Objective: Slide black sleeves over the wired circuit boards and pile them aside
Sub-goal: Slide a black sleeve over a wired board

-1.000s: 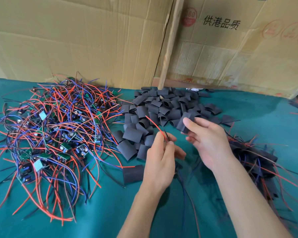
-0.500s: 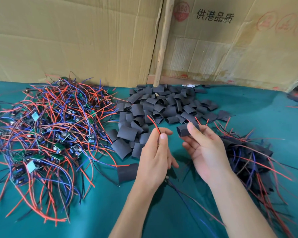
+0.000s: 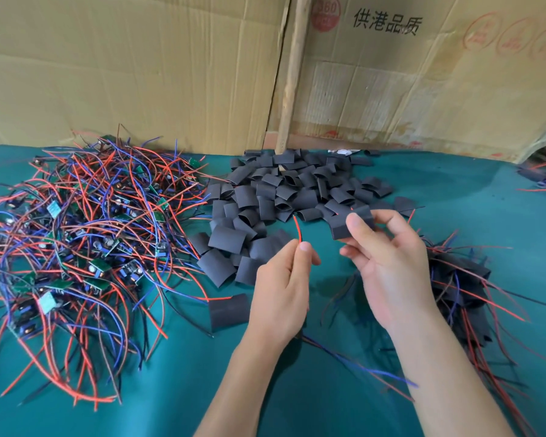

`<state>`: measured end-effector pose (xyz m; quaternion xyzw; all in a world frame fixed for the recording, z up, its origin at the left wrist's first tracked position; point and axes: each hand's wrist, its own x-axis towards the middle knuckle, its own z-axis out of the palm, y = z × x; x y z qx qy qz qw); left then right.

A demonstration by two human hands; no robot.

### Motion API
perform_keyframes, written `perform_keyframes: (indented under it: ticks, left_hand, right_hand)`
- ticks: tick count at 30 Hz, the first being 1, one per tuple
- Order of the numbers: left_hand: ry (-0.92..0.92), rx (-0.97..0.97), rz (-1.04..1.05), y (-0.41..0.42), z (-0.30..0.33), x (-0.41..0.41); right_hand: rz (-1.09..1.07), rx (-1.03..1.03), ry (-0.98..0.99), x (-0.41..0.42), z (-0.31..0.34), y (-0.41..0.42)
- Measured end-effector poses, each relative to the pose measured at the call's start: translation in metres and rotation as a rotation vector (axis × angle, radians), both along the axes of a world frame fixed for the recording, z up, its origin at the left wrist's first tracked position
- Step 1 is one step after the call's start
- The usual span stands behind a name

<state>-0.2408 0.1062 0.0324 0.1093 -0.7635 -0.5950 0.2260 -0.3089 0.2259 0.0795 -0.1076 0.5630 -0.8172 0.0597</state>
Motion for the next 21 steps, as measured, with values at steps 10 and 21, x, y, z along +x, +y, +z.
perform_keyframes:
  ticks: [10, 21]
  left_hand:
    - [0.001, -0.142, -0.001, 0.0, -0.003, -0.001]
    - [0.003, -0.251, 0.036, 0.003, -0.008, -0.003]
  right_hand:
    - [-0.083, 0.079, 0.149, 0.0, -0.001, -0.001]
    - [-0.214, 0.302, 0.424, 0.005, -0.009, -0.008]
